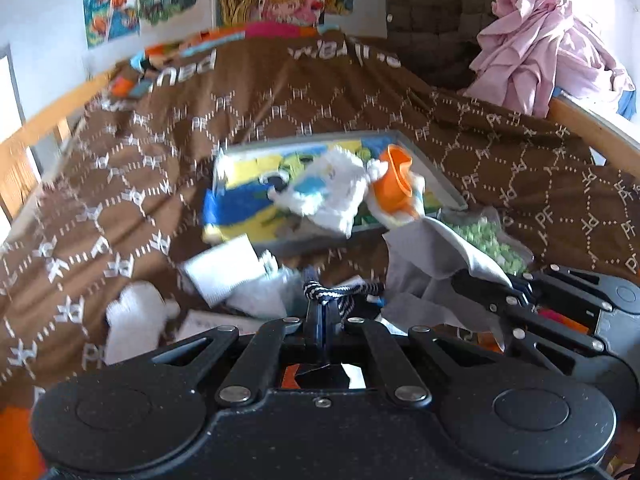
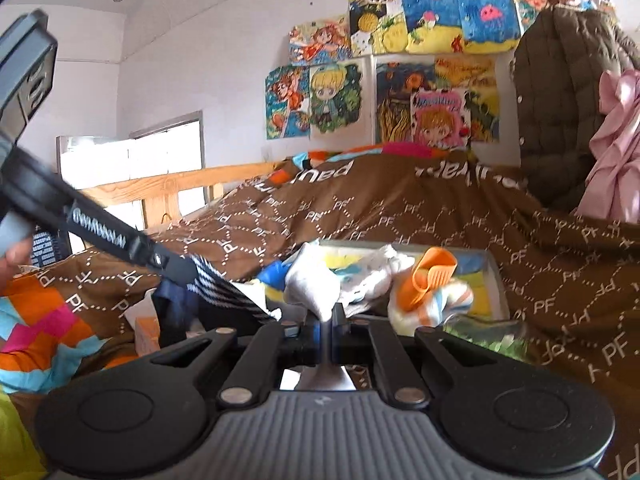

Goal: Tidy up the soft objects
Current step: 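Lift and carry the striped sock and white tissue over the tray with both grippers, then open both grippers to drop the sock and tissue into the tray, then move both grippers back to the pile of wipes and tissues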

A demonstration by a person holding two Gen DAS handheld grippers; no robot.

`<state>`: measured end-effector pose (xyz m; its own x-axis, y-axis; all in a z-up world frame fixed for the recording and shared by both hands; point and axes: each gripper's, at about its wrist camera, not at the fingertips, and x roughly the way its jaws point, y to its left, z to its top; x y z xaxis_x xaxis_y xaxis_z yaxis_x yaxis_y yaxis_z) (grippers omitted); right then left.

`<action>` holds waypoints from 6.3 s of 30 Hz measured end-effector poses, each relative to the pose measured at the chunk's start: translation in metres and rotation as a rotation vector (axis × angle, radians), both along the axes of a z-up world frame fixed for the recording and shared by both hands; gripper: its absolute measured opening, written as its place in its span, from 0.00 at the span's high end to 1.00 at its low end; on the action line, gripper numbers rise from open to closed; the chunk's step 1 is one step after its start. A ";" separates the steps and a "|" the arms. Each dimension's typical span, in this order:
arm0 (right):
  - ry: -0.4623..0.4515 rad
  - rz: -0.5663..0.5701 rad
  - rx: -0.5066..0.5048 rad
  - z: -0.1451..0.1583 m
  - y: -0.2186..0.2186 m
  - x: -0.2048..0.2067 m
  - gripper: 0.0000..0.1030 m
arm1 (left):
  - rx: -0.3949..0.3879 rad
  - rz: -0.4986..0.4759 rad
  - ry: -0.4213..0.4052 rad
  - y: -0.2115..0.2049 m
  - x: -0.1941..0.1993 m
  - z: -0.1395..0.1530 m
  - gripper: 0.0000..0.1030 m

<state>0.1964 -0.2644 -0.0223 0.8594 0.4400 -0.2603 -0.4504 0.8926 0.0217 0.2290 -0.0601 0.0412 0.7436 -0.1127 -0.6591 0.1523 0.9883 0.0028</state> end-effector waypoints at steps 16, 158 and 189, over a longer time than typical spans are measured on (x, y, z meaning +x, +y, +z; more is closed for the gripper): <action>-0.116 -0.144 0.012 0.004 -0.016 0.050 0.95 | -0.074 0.008 -0.222 -0.021 0.033 0.033 1.00; -0.024 -0.196 -0.014 0.020 0.024 -0.141 0.00 | -0.086 0.079 -0.296 0.054 -0.144 -0.030 0.01; 0.164 -0.048 -0.092 -0.024 0.066 -0.062 0.00 | -0.022 0.131 -0.271 0.112 -0.094 -0.073 0.01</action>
<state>0.1340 -0.1985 -0.0461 0.8215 0.3675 -0.4359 -0.4046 0.9145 0.0085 0.1351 0.0521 -0.0318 0.9013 -0.0160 -0.4329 0.0198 0.9998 0.0044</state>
